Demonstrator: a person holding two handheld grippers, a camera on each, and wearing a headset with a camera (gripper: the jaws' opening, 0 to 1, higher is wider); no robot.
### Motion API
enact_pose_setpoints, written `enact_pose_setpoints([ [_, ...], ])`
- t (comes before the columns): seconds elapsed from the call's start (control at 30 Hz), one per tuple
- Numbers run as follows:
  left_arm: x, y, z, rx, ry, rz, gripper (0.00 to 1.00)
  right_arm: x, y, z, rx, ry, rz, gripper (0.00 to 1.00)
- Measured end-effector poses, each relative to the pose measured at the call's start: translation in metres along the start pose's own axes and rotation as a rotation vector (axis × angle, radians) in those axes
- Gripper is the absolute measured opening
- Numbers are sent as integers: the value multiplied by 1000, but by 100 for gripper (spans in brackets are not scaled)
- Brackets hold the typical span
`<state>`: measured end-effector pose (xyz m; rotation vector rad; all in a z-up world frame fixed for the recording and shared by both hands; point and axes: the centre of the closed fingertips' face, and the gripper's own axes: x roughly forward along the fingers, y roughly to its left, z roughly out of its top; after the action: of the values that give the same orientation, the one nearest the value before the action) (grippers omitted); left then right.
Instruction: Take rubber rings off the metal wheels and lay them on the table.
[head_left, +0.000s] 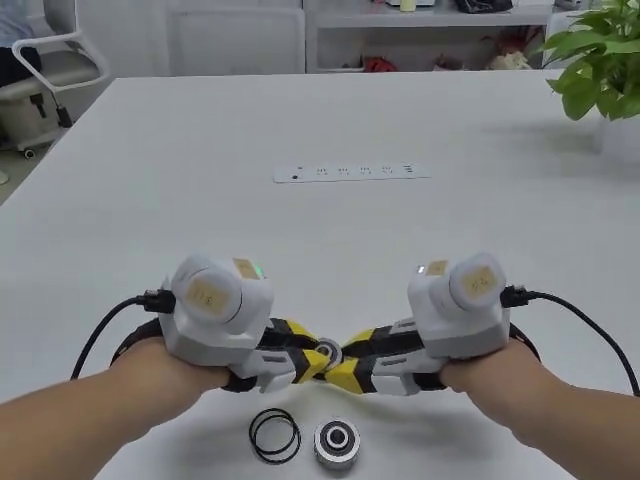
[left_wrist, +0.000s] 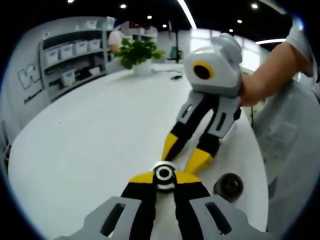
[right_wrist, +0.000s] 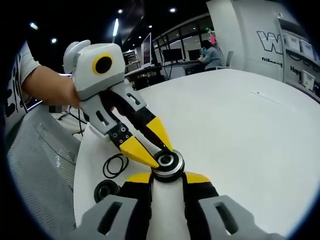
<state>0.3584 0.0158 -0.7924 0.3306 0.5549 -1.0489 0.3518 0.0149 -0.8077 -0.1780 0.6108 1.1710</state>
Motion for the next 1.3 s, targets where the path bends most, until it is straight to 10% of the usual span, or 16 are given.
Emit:
enact_pose_setpoints([
  [1.3, 2, -7, 1, -13, -3, 32, 13, -12, -5, -8, 96, 27, 16, 0],
])
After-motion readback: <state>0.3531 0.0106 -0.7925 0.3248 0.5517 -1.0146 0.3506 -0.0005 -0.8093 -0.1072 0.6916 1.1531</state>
